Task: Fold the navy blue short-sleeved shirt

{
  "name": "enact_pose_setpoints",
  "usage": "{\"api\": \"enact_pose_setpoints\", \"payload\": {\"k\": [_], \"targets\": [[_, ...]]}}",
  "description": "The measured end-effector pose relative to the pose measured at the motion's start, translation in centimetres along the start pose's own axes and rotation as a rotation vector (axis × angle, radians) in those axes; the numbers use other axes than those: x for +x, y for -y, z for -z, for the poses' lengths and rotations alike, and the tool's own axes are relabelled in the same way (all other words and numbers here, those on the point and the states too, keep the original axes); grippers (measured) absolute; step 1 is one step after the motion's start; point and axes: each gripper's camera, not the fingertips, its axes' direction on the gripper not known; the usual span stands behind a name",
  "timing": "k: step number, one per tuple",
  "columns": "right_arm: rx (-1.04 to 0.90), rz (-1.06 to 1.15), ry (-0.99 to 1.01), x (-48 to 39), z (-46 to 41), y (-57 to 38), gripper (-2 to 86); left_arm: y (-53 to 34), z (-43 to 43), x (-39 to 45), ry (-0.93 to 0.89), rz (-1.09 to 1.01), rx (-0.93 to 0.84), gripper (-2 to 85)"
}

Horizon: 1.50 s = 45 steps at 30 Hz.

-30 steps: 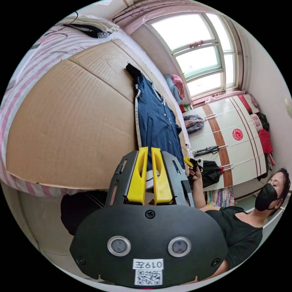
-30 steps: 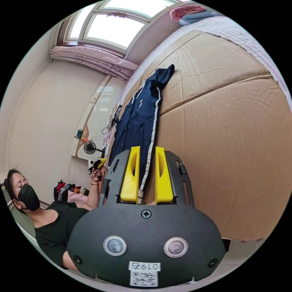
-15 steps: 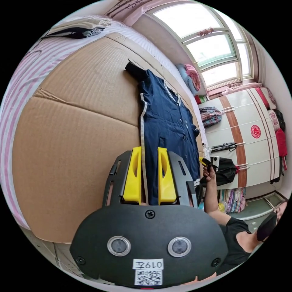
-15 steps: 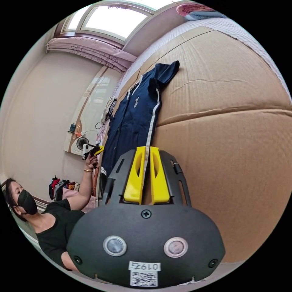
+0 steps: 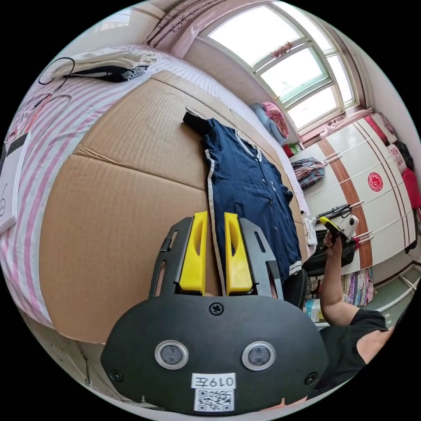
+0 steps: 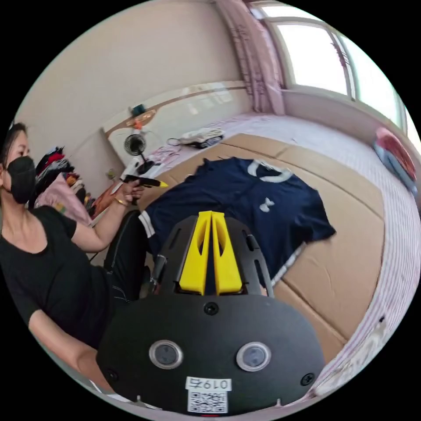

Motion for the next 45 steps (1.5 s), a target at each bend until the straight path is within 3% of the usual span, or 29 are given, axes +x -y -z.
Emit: {"api": "enact_pose_setpoints", "payload": {"k": [3, 8, 11, 16, 20, 30, 34, 45], "targets": [[-0.078, 0.359, 0.119, -7.2, -8.1, 9.3, -0.7, -0.3, -0.3, 0.9, -0.067, -0.089, 0.053, 3.8], [-0.49, 0.991, -0.059, -20.3, -30.8, 20.0, -0.2, -1.6, -0.2, 3.3, 0.026, -0.203, 0.078, 3.9], [-0.717, 1.195, -0.085, -23.3, -42.4, 22.8, 3.7, -2.1, 0.2, 4.5, 0.104, -0.254, 0.081, 6.6], [-0.936, 1.333, -0.063, -25.3, -55.7, 25.9, 6.5, -1.7, -1.4, 4.8, 0.084, -0.22, -0.018, 9.5], [-1.046, 1.417, -0.1, -25.4, -64.2, 27.0, 6.5, -1.7, -2.0, 6.5, 0.242, -0.197, -0.064, 9.6], [-1.189, 1.469, -0.041, -24.1, -79.1, 29.6, 6.2, -2.0, -3.5, 8.6, 0.208, -0.26, -0.146, 5.2], [-1.301, 1.474, -0.037, -23.0, -84.1, 29.8, 1.9, -2.2, -3.7, 8.7, 0.181, -0.293, -0.168, 2.9], [-1.227, 1.423, -0.05, -20.2, -91.3, 31.6, 1.4, -2.6, -2.5, 8.4, 0.153, -0.302, -0.171, 1.1]]}}
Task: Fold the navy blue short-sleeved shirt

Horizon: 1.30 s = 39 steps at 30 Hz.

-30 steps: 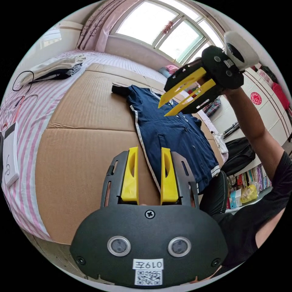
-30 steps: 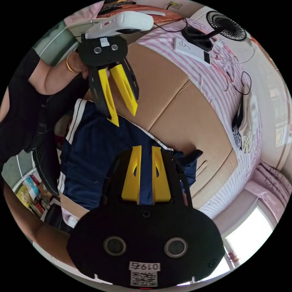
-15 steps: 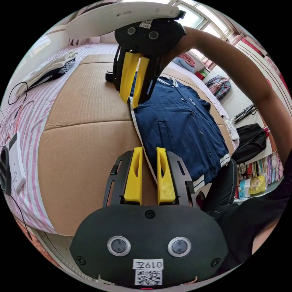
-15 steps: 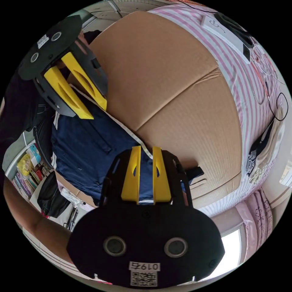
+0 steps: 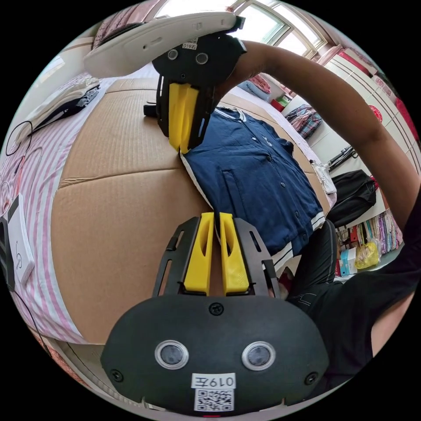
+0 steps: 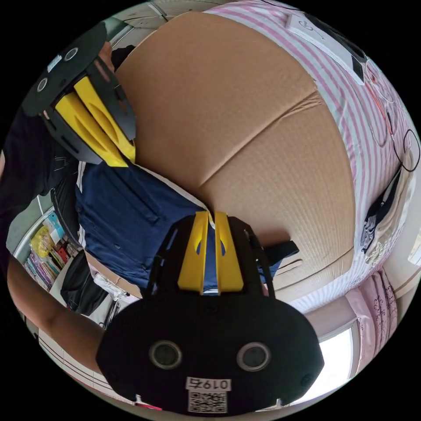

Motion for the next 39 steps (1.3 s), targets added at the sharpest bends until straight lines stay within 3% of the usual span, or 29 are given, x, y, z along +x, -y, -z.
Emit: {"api": "enact_pose_setpoints", "payload": {"k": [7, 14, 25, 39], "targets": [[-0.009, -0.048, -0.036, 2.9, -1.4, -0.9, 4.2, -0.8, 0.9, -0.6, 0.001, 0.007, 0.015, 1.0], [-0.149, -0.071, -0.141, 5.9, -6.2, -1.8, 2.7, -1.0, 1.3, -1.0, 0.002, -0.01, 0.009, 1.0], [-0.177, -0.033, -0.141, 4.8, -13.2, -3.1, 6.6, -1.2, 2.1, -2.2, -0.017, -0.007, 0.016, 0.7], [-0.291, -0.017, -0.135, 1.6, -24.8, -4.6, 4.9, -1.0, 2.9, -3.4, -0.02, -0.042, -0.001, 1.3]]}}
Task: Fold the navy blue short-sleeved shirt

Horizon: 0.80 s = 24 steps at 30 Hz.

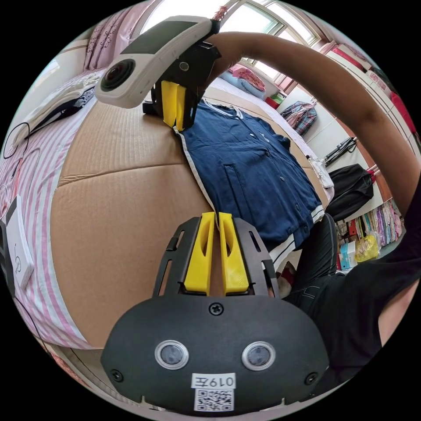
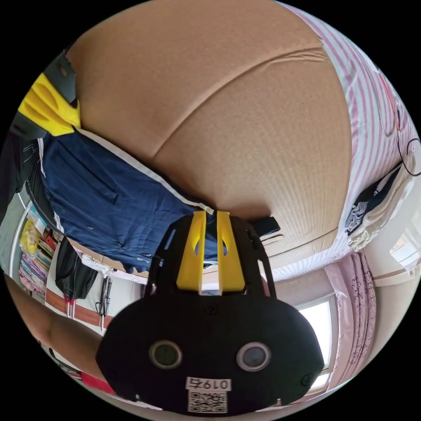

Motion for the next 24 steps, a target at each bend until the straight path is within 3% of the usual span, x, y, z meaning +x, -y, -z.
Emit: {"api": "enact_pose_setpoints", "payload": {"k": [7, 12, 16, 20, 24], "targets": [[0.069, -0.131, 0.038, -4.5, -5.4, -2.4, 3.5, 0.1, 0.8, -1.0, 0.001, 0.001, 0.002, 1.4], [0.274, -0.424, -0.039, -11.4, -5.9, -9.4, -0.4, -0.8, 2.8, -2.9, -0.005, 0.053, 0.073, 1.6], [0.783, -0.774, -0.099, -24.7, -4.5, -16.1, -0.9, -1.1, 4.3, -4.5, 0.064, 0.165, 0.154, 1.6], [1.184, -1.148, -0.331, -42.5, -7.0, -13.8, -0.8, -1.2, 5.9, -4.6, 0.208, 0.236, 0.284, 1.4], [1.092, -1.297, -0.392, -51.7, -9.4, -5.3, -0.3, -0.8, 5.9, -4.9, 0.199, 0.257, 0.338, 1.3]]}}
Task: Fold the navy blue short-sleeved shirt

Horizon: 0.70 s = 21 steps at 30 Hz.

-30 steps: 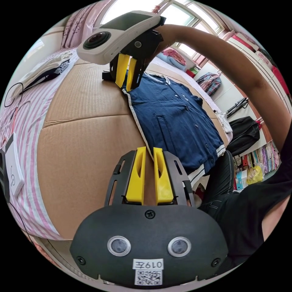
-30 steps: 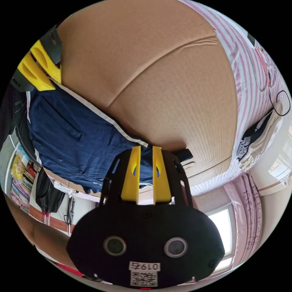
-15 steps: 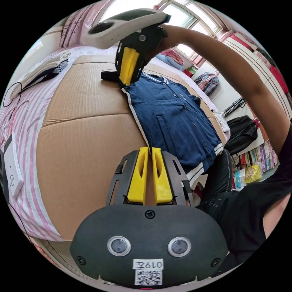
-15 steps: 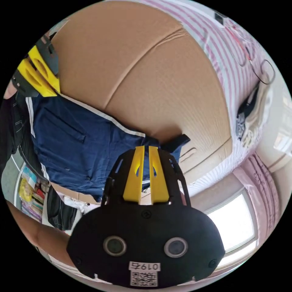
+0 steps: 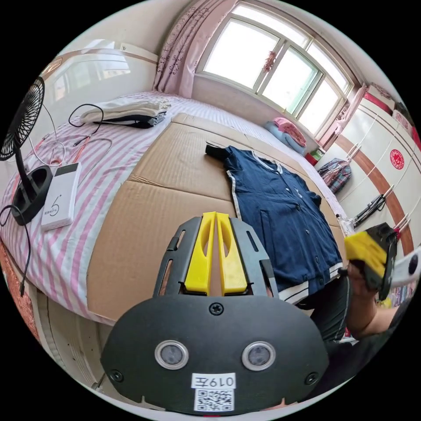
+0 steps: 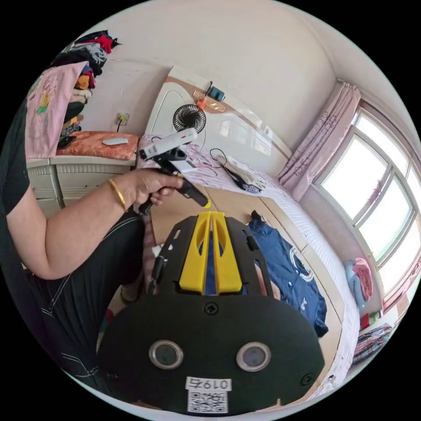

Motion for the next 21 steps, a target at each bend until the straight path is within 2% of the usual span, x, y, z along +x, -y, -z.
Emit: {"api": "enact_pose_setpoints", "payload": {"k": [3, 6, 13, 16, 21], "targets": [[-0.046, 0.039, -0.096, -6.6, 0.7, -4.4, 3.3, 0.6, -0.2, 0.0, -0.102, -0.024, 0.007, 1.2], [-0.159, 0.145, -0.137, -11.2, -0.6, -7.4, 9.8, 1.4, -0.5, 0.3, -0.072, -0.051, -0.002, 1.2], [-0.263, 0.29, -0.224, -15.5, -2.9, -13.3, 9.8, 5.4, -1.7, -0.2, -0.094, -0.055, -0.028, 1.0], [-0.301, 0.318, -0.232, -16.2, -3.8, -15.2, 9.6, 8.1, -2.3, -0.2, -0.028, -0.062, -0.061, 1.0], [-0.305, 0.343, -0.292, -16.9, -4.2, -17.7, 4.7, 13.1, -4.9, -0.7, 0.003, -0.106, -0.143, 1.4]]}}
